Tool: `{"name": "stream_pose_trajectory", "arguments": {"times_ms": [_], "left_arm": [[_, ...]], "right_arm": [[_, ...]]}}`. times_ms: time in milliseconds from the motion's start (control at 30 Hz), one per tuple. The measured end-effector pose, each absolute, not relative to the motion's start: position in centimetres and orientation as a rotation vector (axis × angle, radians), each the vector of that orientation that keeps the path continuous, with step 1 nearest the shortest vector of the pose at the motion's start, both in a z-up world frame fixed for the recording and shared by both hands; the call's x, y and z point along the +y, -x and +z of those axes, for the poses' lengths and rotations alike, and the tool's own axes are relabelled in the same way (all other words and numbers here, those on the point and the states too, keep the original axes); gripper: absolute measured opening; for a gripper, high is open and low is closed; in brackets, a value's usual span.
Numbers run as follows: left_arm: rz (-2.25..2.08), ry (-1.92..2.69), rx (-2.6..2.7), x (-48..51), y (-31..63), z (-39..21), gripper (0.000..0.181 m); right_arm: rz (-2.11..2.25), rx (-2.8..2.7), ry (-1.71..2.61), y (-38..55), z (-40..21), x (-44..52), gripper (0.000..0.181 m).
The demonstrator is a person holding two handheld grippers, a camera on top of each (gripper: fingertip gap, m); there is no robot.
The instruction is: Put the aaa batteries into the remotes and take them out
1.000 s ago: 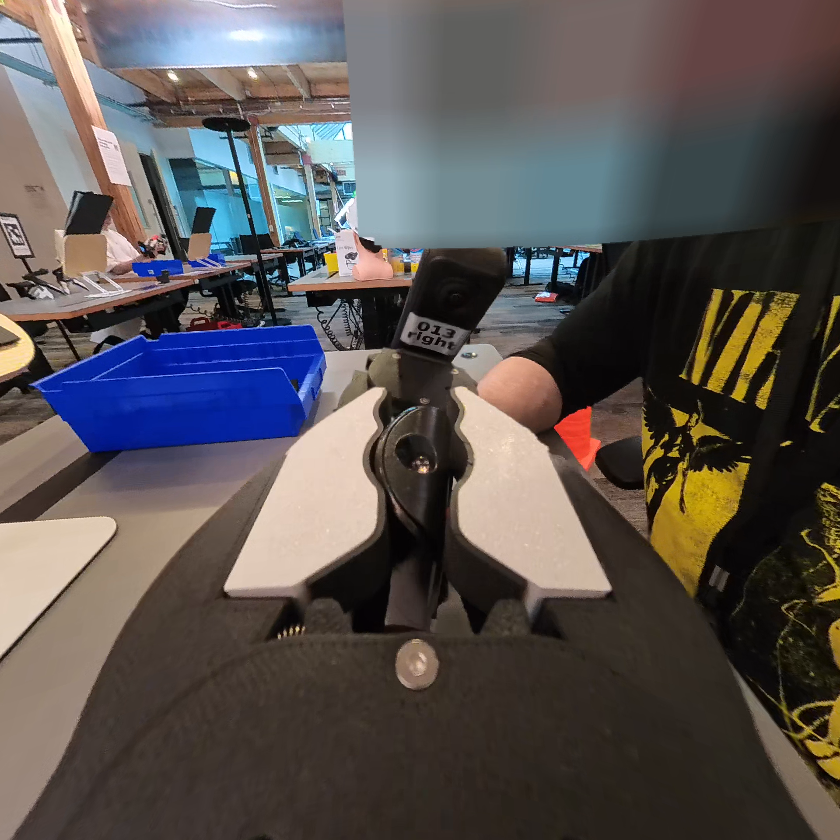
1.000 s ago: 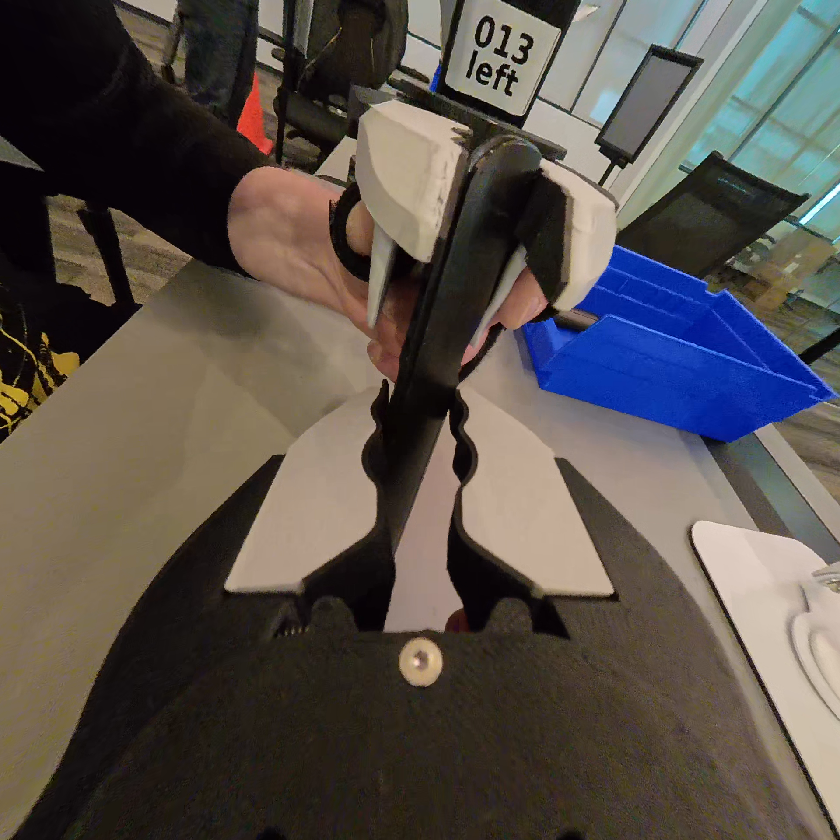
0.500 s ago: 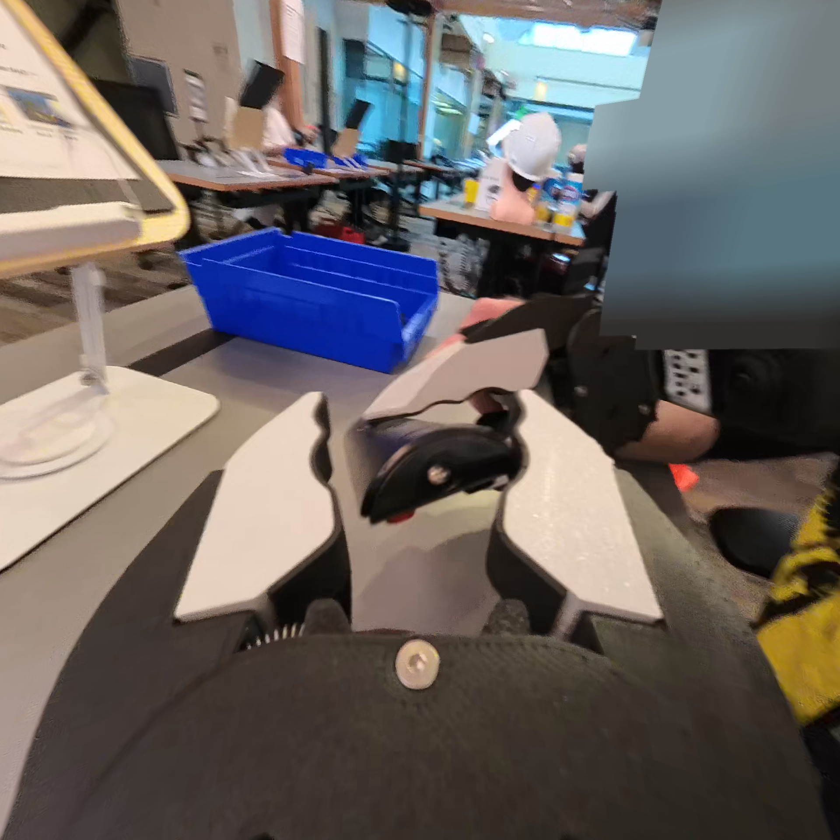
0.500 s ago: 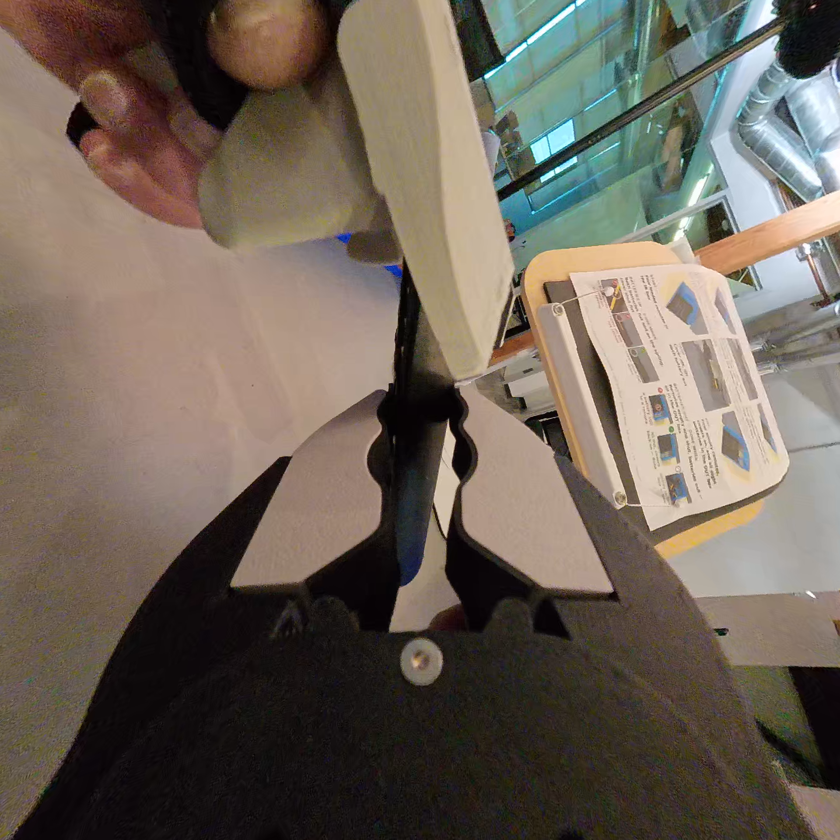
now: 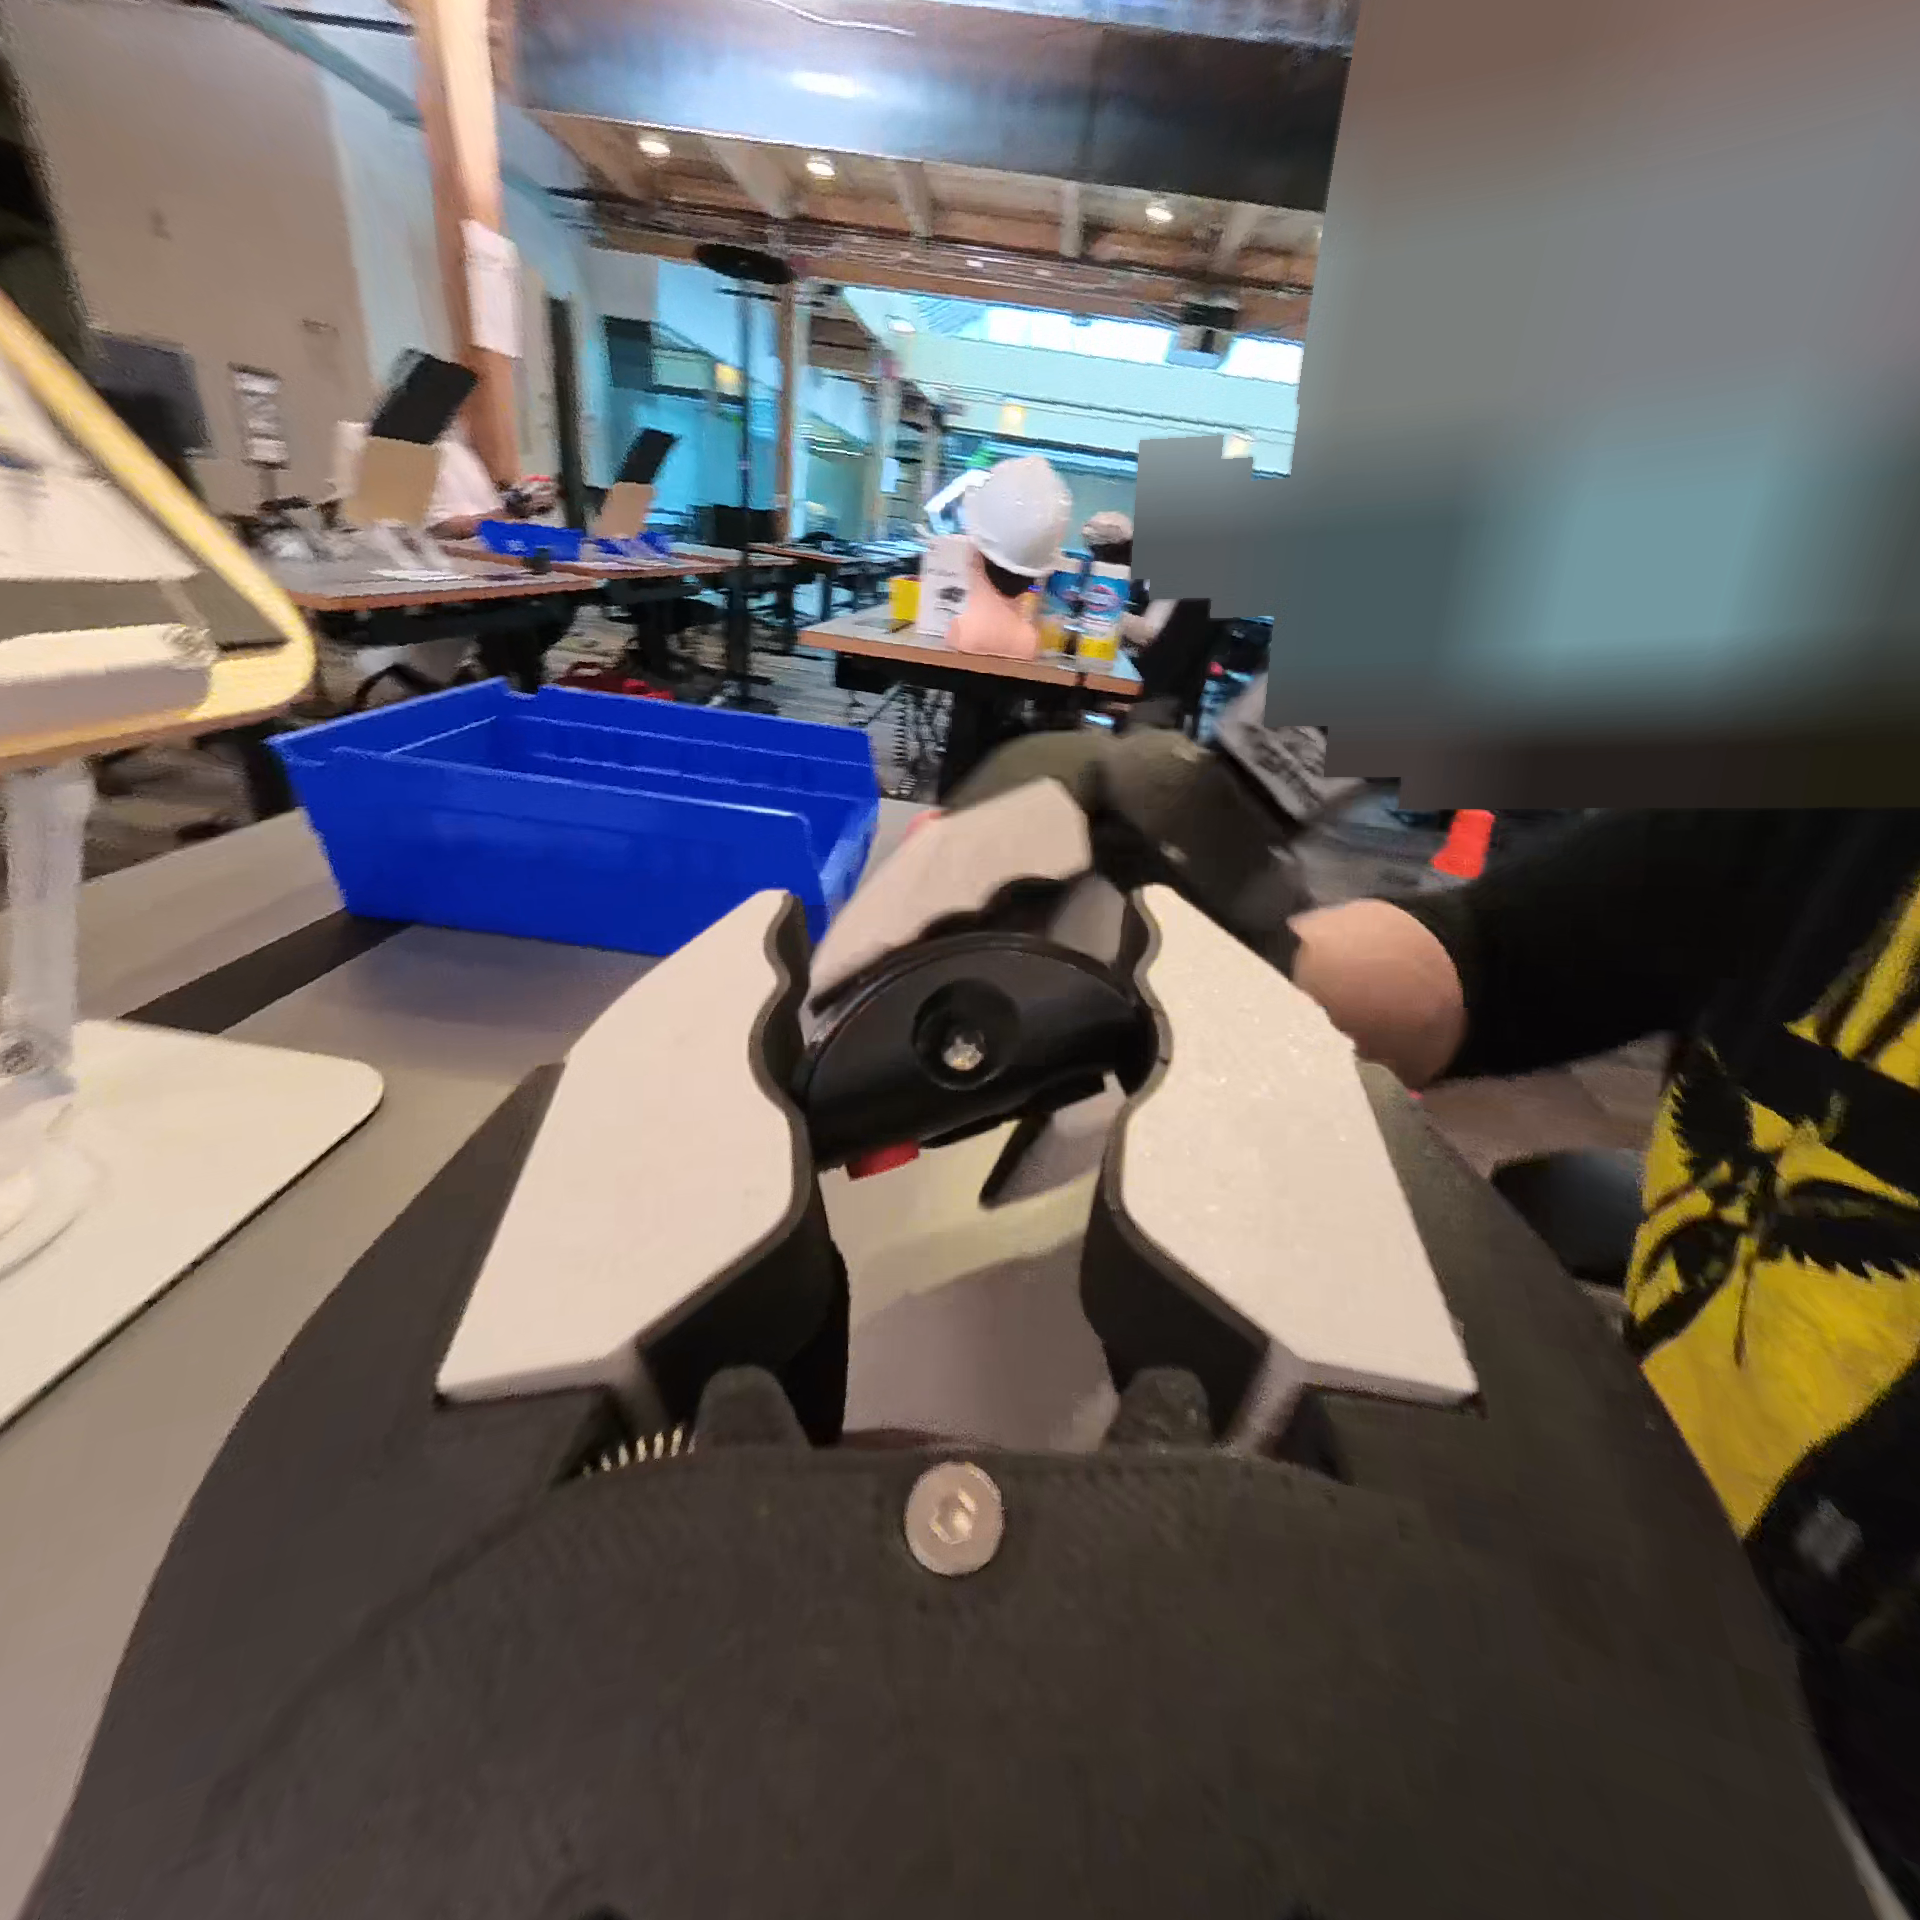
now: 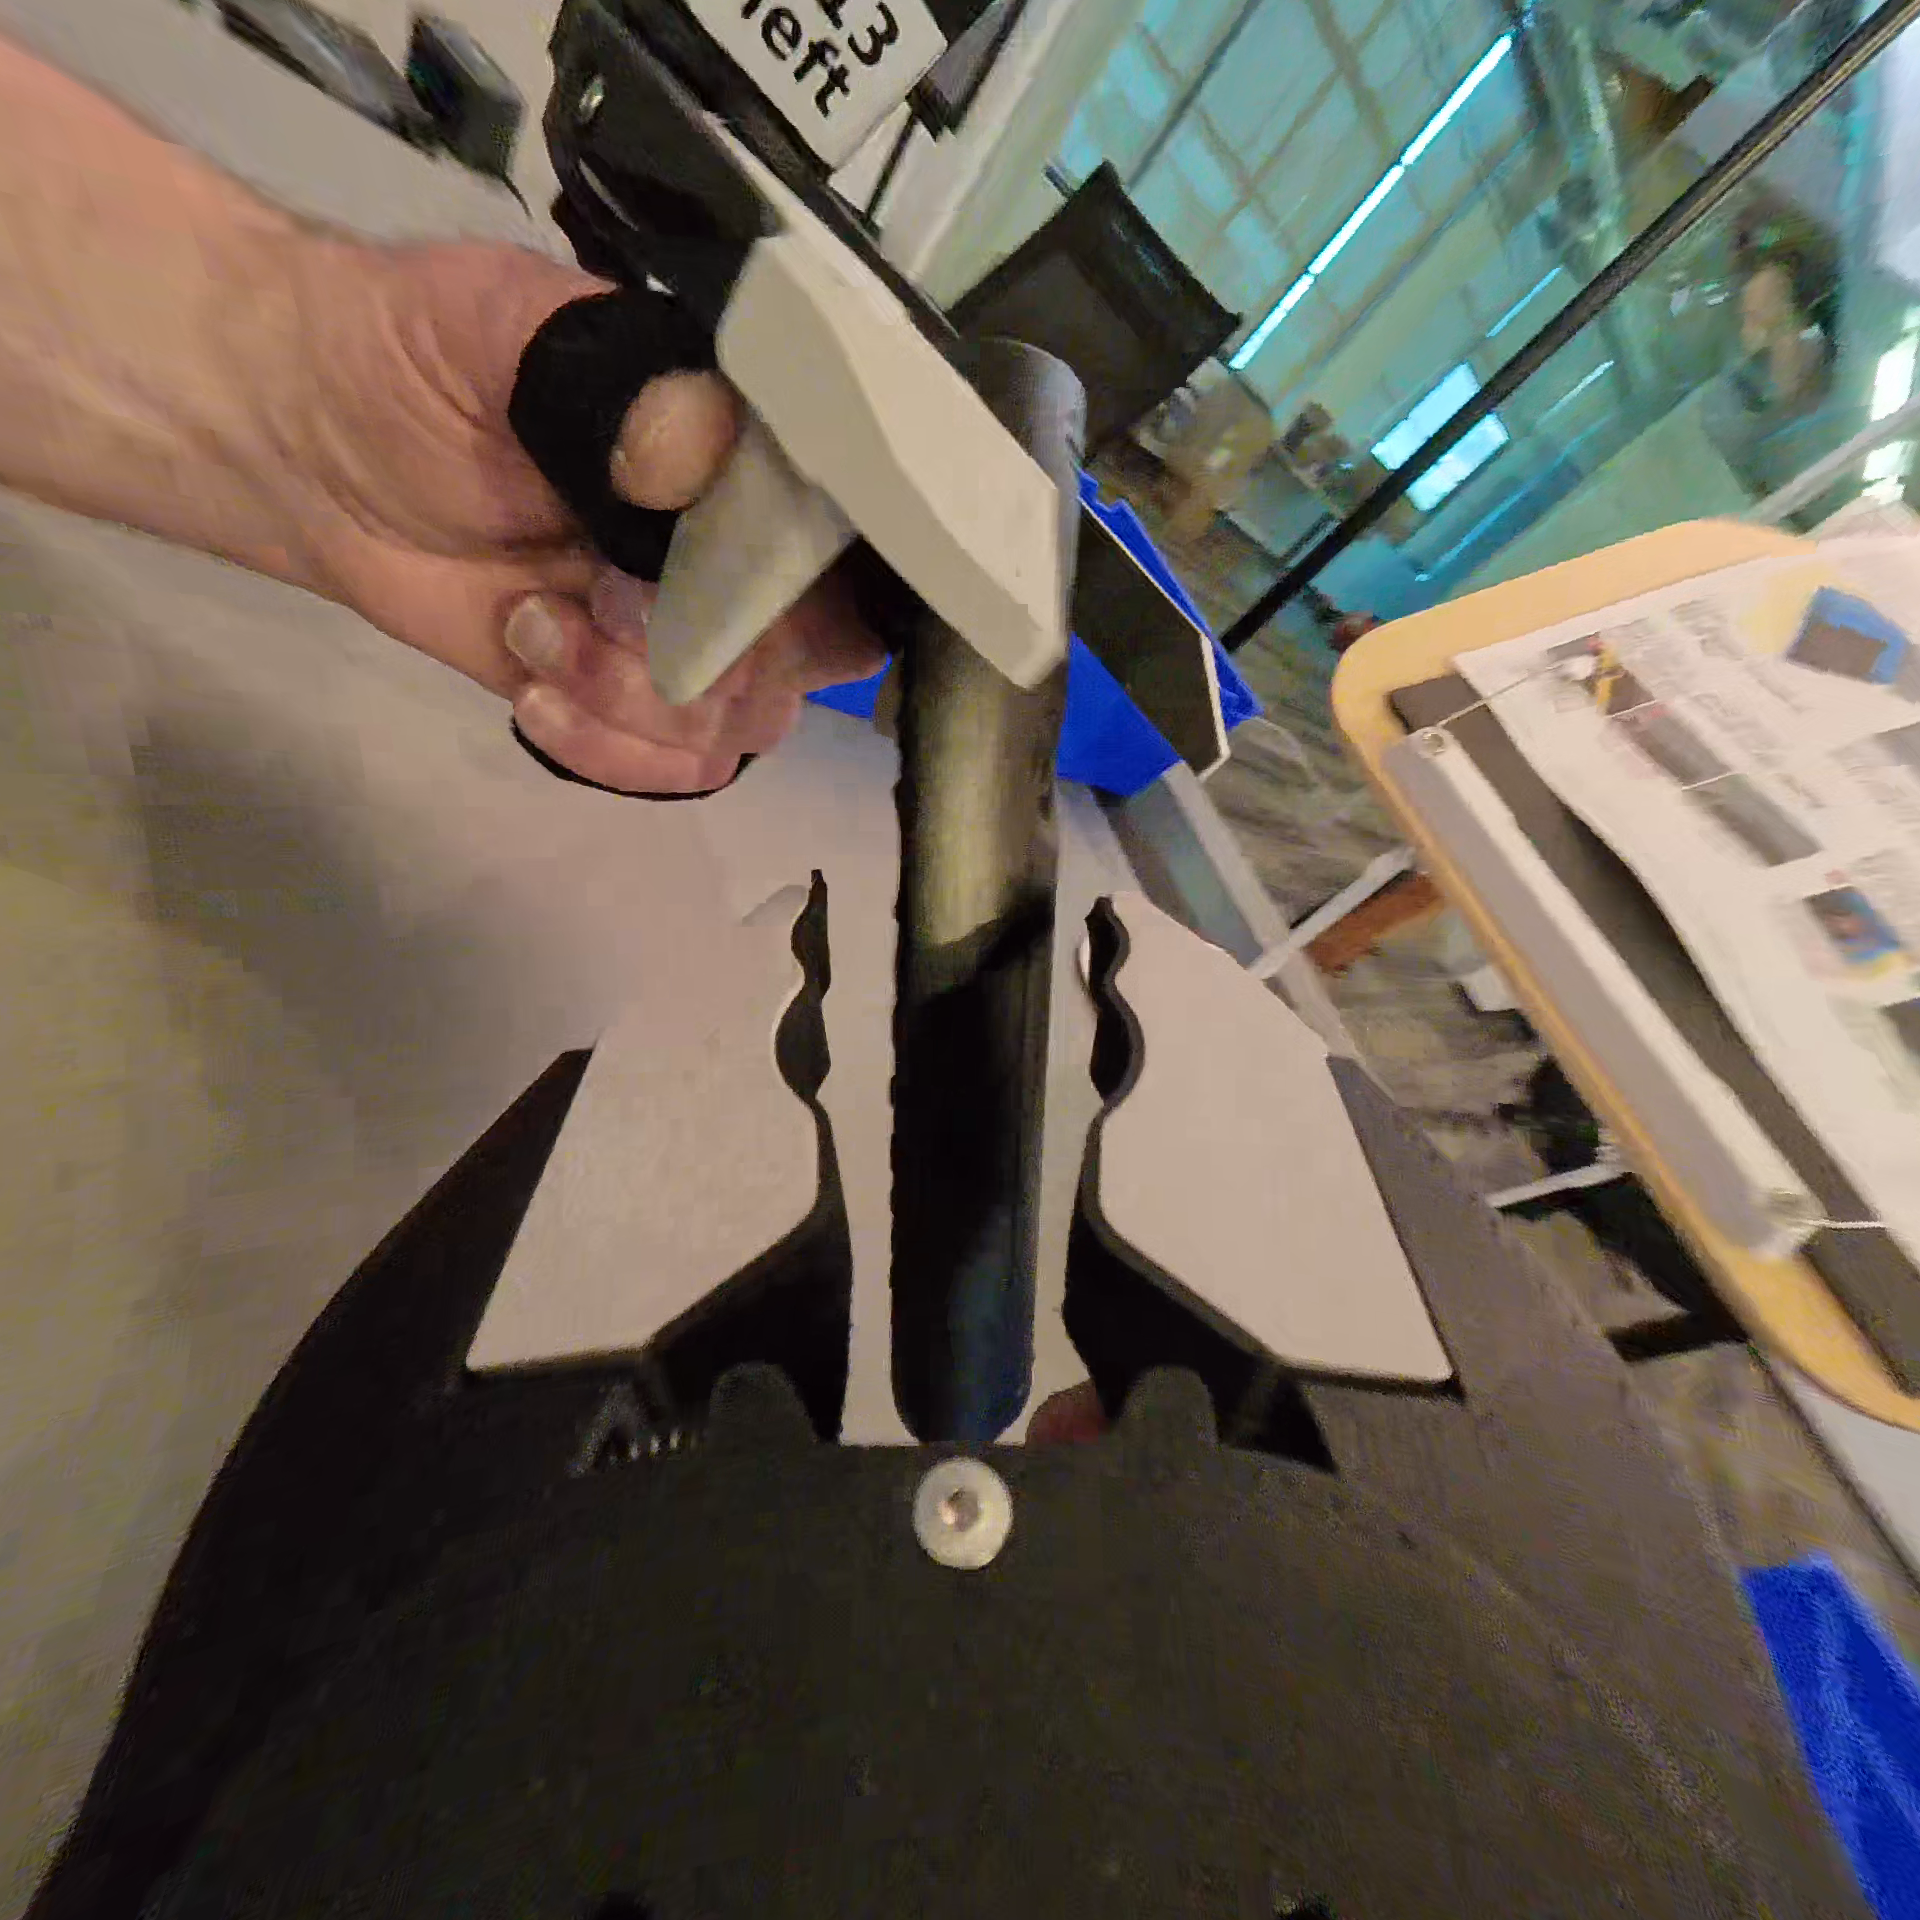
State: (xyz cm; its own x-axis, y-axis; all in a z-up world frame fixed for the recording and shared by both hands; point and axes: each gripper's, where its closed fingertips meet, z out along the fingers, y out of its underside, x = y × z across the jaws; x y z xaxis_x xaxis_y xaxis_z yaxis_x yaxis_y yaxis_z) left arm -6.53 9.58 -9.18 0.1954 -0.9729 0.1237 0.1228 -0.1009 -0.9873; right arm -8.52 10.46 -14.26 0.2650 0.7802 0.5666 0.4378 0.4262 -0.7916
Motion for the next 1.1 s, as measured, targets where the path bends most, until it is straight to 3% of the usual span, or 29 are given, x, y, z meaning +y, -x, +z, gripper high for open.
{"name": "stream_pose_trajectory", "arguments": {"times_ms": [67, 133, 200, 267, 333, 500, 700, 900, 1100], "left_arm": [[-1.168, 1.268, 1.016, 9.1, 6.5, -9.3, 0.058], [-1.189, 1.229, 1.1, 8.4, 6.4, -9.0, 0.058], [-1.203, 1.201, 1.201, 7.6, 6.1, -9.1, 0.058], [-1.185, 1.194, 1.299, 6.9, 5.5, -9.7, 0.058], [-1.164, 1.19, 1.39, 6.1, 5.0, -10.4, 0.058], [-1.061, 1.189, 1.596, 4.8, 4.1, -12.1, 0.058], [-1.012, 1.158, 1.742, 3.2, 3.3, -13.6, 0.058], [-1.065, 1.119, 1.754, 2.5, 4.0, -13.7, 0.057], [-1.123, 1.099, 1.786, 1.8, 4.4, -13.7, 0.058]], "right_arm": [[0.59, -1.354, 1.245, 7.9, -13.6, 10.2, 0.055], [0.911, -1.327, 1.312, 7.3, -12.9, 9.7, 0.052], [1.242, -1.288, 1.363, 7.1, -12.6, 8.8, 0.035], [1.462, -1.228, 1.386, 6.9, -12.7, 8.6, 0.032], [1.667, -1.19, 1.436, 7.0, -13.2, 8.2, 0.041], [1.819, -1.201, 1.446, 7.2, -14.2, 7.5, 0.023], [1.897, -1.306, 1.518, 7.5, -16.1, 6.1, 0.025], [1.953, -1.399, 1.487, 8.4, -16.8, 4.9, 0.06], [2.146, -1.435, 1.427, 8.4, -17.2, 5.0, 0.037]]}}
